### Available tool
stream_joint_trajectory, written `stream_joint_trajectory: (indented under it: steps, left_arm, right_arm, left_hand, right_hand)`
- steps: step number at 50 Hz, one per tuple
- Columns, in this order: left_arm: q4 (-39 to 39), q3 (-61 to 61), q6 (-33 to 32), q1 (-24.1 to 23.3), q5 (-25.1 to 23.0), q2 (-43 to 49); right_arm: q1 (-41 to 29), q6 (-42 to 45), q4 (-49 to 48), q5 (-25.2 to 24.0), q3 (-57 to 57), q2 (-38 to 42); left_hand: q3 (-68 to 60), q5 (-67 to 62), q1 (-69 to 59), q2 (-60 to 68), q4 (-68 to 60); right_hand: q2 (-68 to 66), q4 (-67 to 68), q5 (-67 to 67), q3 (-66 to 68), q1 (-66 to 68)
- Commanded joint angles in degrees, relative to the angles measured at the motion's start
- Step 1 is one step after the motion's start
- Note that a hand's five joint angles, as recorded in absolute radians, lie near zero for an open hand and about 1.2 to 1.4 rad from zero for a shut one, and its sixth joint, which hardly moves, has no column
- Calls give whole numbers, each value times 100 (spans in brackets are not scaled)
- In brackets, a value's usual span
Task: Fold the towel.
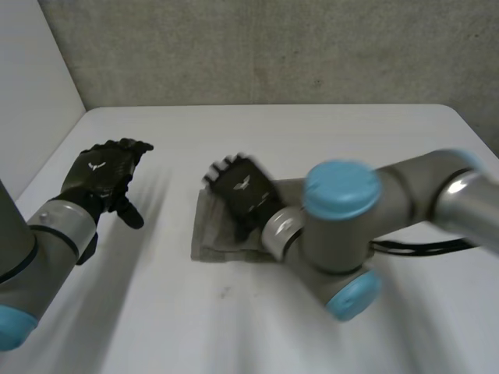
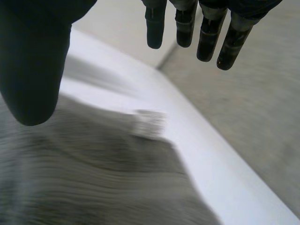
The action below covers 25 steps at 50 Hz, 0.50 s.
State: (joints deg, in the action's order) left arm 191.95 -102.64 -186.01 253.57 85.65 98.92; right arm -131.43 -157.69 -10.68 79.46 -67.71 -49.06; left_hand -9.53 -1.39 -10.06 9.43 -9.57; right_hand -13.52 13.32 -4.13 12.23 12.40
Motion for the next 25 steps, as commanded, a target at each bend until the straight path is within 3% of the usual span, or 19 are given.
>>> stream_joint_trajectory:
  steps: [1,7,16,19,21,22,24,25]
  left_arm:
    - [1,605,30,-396,39,470]
    - [1,1132,12,-835,92,1094]
    - [1,1422,21,-1169,312,1472]
    - [-8,1405,30,-1213,400,1481]
    - [-8,1352,30,-1213,408,1481]
    - [-8,1352,30,-1213,408,1481]
    - [-17,1308,30,-1222,417,1455]
    - [-26,1291,30,-1222,426,1437]
  right_arm:
    - [1049,-1273,84,-9,-875,-1255]
    - [1814,-1238,453,-150,-1939,-1660]
    - [2640,-350,286,-396,-3187,-1590]
    - [2763,-130,31,-396,-3389,-1475]
    - [2841,-34,-310,-387,-3477,-1388]
    - [2842,-33,-311,-387,-3477,-1387]
    - [2921,-33,-600,-378,-3512,-1387]
    - [2947,-25,-723,-352,-3504,-1413]
  left_hand:
    - [-47,139,6,57,-43]
    - [-47,139,6,57,-43]
    - [-47,139,6,57,-43]
    - [-47,139,6,57,-43]
    - [-47,139,6,57,-43]
    - [-47,139,6,57,-43]
    - [-47,139,6,57,-43]
    - [-47,139,6,57,-43]
  right_hand:
    - [352,-332,413,-223,-240]
    - [352,-332,413,-223,-240]
    - [-43,63,18,172,155]
    - [-1187,1207,-1126,1316,1299]
    - [-3128,3148,-3067,3257,3240]
    - [-3138,3158,-3077,3267,3250]
    - [-6484,6504,-6424,6613,6596]
    - [-6646,6666,-6585,6775,6758]
